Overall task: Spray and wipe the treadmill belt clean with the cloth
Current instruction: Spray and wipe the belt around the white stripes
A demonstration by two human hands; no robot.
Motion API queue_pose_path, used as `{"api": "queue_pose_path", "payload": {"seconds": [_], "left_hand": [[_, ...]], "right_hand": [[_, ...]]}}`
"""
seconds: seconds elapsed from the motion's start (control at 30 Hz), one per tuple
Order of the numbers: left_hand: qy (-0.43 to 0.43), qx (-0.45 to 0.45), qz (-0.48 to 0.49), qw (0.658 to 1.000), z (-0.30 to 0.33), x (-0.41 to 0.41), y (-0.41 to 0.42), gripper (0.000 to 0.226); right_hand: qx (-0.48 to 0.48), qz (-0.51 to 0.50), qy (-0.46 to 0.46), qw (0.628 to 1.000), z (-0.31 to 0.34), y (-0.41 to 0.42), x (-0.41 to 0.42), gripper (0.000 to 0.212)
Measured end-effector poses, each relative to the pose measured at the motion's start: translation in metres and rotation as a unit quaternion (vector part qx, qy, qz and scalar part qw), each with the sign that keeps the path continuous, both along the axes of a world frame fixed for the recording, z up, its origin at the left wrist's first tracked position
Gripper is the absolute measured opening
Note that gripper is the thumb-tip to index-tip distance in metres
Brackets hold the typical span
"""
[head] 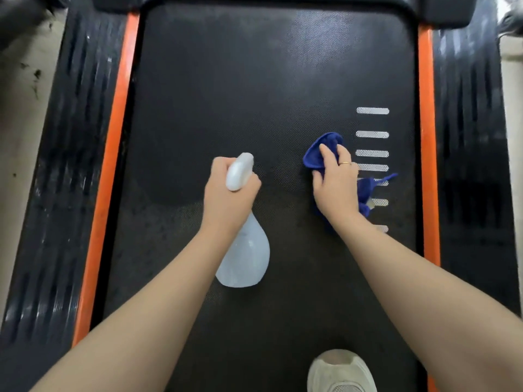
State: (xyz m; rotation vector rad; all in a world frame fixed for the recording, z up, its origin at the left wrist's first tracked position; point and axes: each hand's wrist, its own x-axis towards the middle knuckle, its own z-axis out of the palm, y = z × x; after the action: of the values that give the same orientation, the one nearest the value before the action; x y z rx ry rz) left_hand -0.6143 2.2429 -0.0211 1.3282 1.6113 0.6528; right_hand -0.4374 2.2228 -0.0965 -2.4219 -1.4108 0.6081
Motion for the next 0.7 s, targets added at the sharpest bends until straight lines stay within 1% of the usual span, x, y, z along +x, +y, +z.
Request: {"api": "queue_pose_path", "payload": {"seconds": [0.03,0.07,0.1,0.13,0.2,0.23,0.27,0.3,0.33,0.37,0.4,0.43,0.47,0.53,0.57,0.6,0.63,0.67,0.7], "left_hand": [[0.002,0.004,0.009,1.0,0.001,-0.007,0.004,0.018],[0.004,0.004,0.017,1.0,0.001,-0.013,0.007,0.018],[0.008,0.001,0.027,1.0,0.001,-0.018,0.01,0.017],[0.012,-0.001,0.036,0.999,0.001,-0.024,0.013,0.017],[0.012,0.003,0.04,0.999,0.0,-0.034,0.017,0.018],[0.01,0.007,0.04,0.999,-0.002,-0.038,0.016,0.019],[0.005,0.012,0.045,0.999,-0.003,-0.043,0.015,0.02],[0.0,0.017,0.054,0.998,-0.005,-0.046,0.014,0.021],[-0.005,0.021,0.063,0.998,-0.006,-0.048,0.012,0.023],[-0.009,0.024,0.07,0.997,-0.007,-0.049,0.011,0.025],[-0.012,0.025,0.073,0.997,-0.007,-0.049,0.01,0.026],[-0.014,0.026,0.071,0.997,-0.007,-0.048,0.009,0.027],[-0.017,0.025,0.064,0.997,-0.006,-0.047,0.008,0.028],[-0.025,0.017,0.039,0.999,-0.007,-0.045,0.008,0.028],[-0.025,0.014,0.026,0.999,-0.008,-0.043,0.008,0.028],[-0.026,0.015,0.014,0.999,-0.009,-0.042,0.008,0.028],[-0.027,0.018,0.008,0.999,-0.01,-0.042,0.008,0.028],[-0.029,0.019,0.006,0.999,-0.01,-0.041,0.009,0.027],[-0.031,0.017,0.009,0.999,-0.01,-0.041,0.009,0.027]], "right_hand": [[-0.006,-0.002,-0.023,1.0,-0.001,0.005,-0.011,0.048],[0.005,0.023,-0.044,0.999,-0.003,0.009,-0.026,0.045],[0.033,0.081,-0.055,0.995,-0.005,0.01,-0.044,0.042],[0.064,0.162,-0.061,0.983,-0.008,0.009,-0.062,0.038],[0.105,0.34,-0.091,0.93,-0.012,0.005,-0.084,0.032],[0.126,0.39,-0.107,0.906,-0.013,0.01,-0.085,0.031],[0.136,0.406,-0.119,0.896,-0.014,0.021,-0.083,0.034],[0.141,0.386,-0.131,0.902,-0.016,0.031,-0.08,0.039],[0.143,0.342,-0.136,0.919,-0.017,0.039,-0.079,0.041],[0.14,0.298,-0.129,0.936,-0.017,0.043,-0.082,0.039],[0.139,0.286,-0.117,0.941,-0.019,0.042,-0.089,0.037],[0.149,0.311,-0.105,0.933,-0.022,0.036,-0.097,0.034],[0.166,0.371,-0.09,0.909,-0.025,0.026,-0.104,0.032],[0.194,0.505,-0.075,0.838,-0.024,0.023,-0.098,0.032],[0.191,0.533,-0.084,0.82,-0.023,0.034,-0.086,0.032],[0.178,0.524,-0.104,0.826,-0.022,0.049,-0.073,0.031],[0.163,0.475,-0.123,0.856,-0.019,0.064,-0.063,0.03],[0.15,0.4,-0.138,0.893,-0.017,0.075,-0.055,0.032],[0.145,0.348,-0.139,0.916,-0.015,0.074,-0.054,0.034]]}}
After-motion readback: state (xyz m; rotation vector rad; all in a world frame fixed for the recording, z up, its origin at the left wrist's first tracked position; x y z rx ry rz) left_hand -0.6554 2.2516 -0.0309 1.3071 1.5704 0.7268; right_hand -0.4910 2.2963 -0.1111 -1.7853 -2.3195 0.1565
